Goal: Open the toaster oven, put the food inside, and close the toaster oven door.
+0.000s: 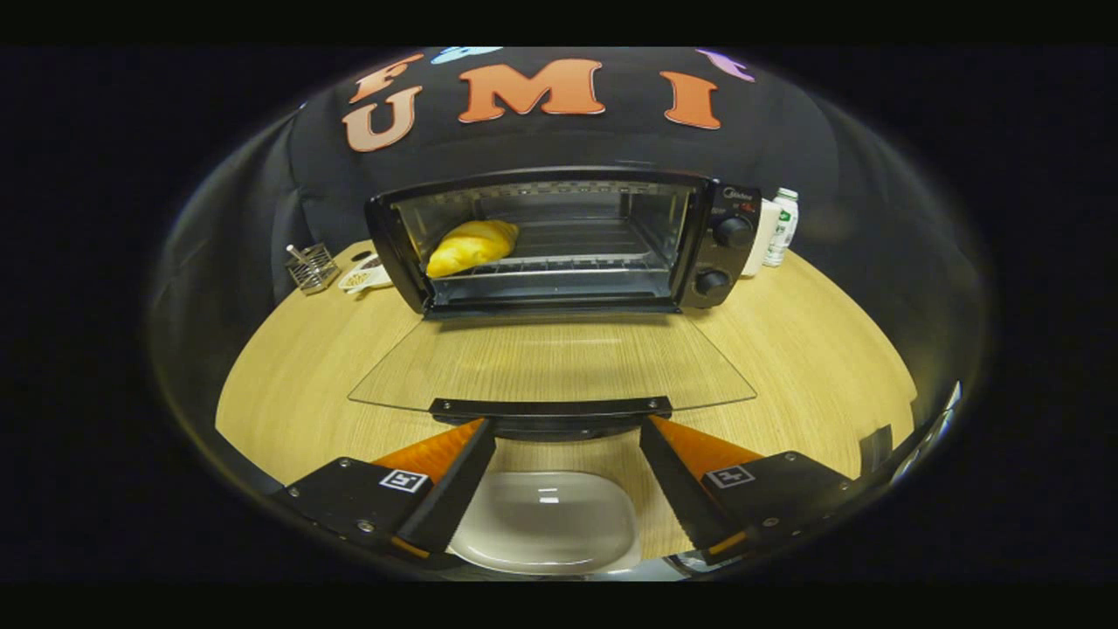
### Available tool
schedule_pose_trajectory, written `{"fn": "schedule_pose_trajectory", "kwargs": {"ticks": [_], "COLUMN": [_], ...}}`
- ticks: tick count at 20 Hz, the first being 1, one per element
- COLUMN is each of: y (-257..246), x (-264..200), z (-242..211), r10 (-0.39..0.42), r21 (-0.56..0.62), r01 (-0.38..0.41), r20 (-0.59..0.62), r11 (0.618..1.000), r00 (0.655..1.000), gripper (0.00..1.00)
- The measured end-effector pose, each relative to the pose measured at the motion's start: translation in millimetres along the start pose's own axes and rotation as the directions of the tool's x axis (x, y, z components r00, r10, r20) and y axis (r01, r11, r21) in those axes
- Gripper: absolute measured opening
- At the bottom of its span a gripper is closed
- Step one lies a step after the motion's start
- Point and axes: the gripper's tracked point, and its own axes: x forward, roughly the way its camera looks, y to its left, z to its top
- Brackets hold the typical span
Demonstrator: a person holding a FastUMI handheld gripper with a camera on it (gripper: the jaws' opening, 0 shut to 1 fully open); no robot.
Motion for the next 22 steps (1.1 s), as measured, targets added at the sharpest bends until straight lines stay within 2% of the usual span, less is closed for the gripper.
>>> {"fn": "schedule_pose_trajectory", "kwargs": {"ticks": [11,22], "y": [-1.4,-0.2], "x": [-18.9,-21.4], "z": [63.9,141.1], "r10": [0.007,0.038], "r21": [0.039,0.112], "r01": [-0.011,-0.061], "r20": [0.093,0.202], "r11": [0.999,0.992], "r00": [0.996,0.979], "gripper": [1.0,1.0]}}
